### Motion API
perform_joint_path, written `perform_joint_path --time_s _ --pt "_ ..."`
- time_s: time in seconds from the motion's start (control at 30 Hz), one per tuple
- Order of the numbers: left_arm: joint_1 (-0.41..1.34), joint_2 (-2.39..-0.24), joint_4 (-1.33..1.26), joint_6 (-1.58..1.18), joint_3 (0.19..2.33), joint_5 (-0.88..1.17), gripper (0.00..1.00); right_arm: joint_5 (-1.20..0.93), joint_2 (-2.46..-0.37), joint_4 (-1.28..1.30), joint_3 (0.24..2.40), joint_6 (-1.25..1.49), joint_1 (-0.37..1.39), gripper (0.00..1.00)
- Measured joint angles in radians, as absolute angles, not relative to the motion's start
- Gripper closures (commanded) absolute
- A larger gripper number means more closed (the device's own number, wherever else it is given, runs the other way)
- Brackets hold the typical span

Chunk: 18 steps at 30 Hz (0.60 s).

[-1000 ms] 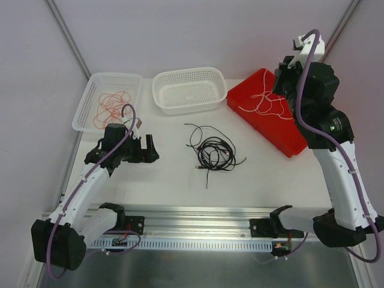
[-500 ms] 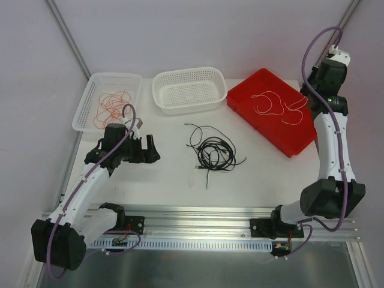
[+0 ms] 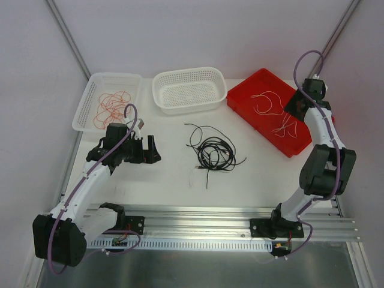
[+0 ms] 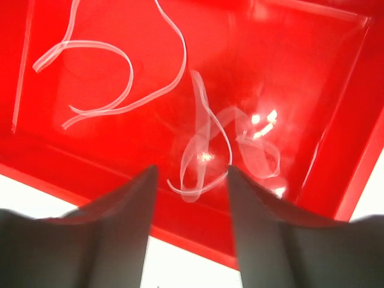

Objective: Untangle the cables

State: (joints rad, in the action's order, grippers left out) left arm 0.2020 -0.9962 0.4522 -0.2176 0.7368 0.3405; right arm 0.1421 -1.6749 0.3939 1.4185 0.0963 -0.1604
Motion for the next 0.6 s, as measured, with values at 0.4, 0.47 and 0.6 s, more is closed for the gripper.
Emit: perform_joint_path --time_s 0.4,0.47,0.6 --pt "0.202 -0.997 0.452 -0.218 0.737 0.345 0.01 0.128 -1.43 0.485 1.282 0.137 -0.02 0.24" --pt "0.202 -0.997 0.452 -0.218 0.737 0.345 0.01 0.127 -1.357 0.493 1.252 0.133 0.046 0.25" --pt "0.202 -0.997 0.452 -0.218 0.737 0.344 0.01 0.103 -1.266 0.502 1.214 0.116 0.219 0.29"
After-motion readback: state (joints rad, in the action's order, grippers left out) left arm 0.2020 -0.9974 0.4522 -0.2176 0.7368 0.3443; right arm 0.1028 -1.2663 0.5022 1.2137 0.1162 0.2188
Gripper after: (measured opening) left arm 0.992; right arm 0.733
